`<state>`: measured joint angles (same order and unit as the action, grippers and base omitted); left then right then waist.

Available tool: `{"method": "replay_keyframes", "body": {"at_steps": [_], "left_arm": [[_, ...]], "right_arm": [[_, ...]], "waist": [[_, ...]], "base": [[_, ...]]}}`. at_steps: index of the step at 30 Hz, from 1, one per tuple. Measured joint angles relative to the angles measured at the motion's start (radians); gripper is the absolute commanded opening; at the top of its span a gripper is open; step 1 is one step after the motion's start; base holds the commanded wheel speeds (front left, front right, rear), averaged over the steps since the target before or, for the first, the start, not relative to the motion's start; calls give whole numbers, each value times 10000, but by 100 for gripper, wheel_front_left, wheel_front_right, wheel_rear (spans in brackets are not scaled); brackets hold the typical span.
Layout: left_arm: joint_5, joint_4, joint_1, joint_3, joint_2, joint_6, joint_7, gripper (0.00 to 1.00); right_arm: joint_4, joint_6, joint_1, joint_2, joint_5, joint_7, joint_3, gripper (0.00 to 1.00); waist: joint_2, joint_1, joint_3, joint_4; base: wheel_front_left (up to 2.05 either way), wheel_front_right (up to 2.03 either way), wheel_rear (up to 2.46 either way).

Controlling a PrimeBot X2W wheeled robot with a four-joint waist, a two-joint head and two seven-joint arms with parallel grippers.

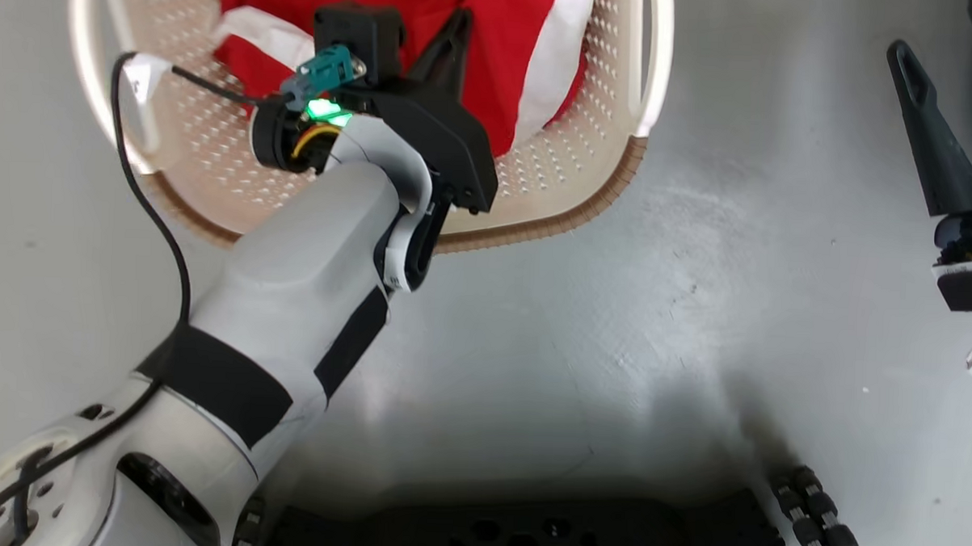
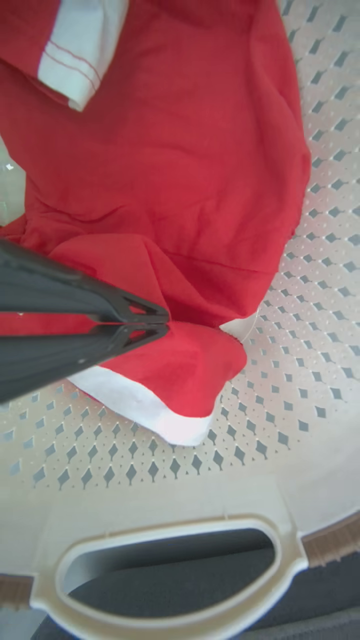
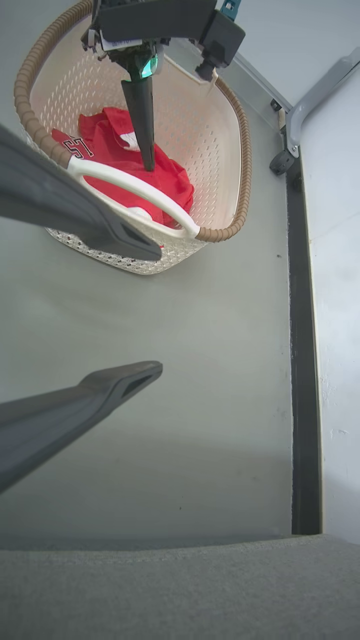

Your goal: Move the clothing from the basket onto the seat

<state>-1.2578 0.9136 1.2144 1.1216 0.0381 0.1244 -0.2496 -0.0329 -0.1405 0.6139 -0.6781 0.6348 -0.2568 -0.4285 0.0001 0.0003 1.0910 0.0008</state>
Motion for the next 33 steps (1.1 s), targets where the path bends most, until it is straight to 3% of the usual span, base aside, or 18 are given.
{"method": "replay_keyframes", "body": {"at_steps": [18,33], "left_arm": [[-50,-865,-1902,-1143,-33,0,0,0],[1400,-1024,-3598,-2999,-65,0,0,0]], "right_arm": [[-723,88,-1552,144,165,0,882,100],[-1319,88,-2397,863,111,0,1342,100]], "waist": [[0,-2,-2248,1015],[-1,-4,-4410,1756]], "base": [[0,0,0],[0,0,0]]}}
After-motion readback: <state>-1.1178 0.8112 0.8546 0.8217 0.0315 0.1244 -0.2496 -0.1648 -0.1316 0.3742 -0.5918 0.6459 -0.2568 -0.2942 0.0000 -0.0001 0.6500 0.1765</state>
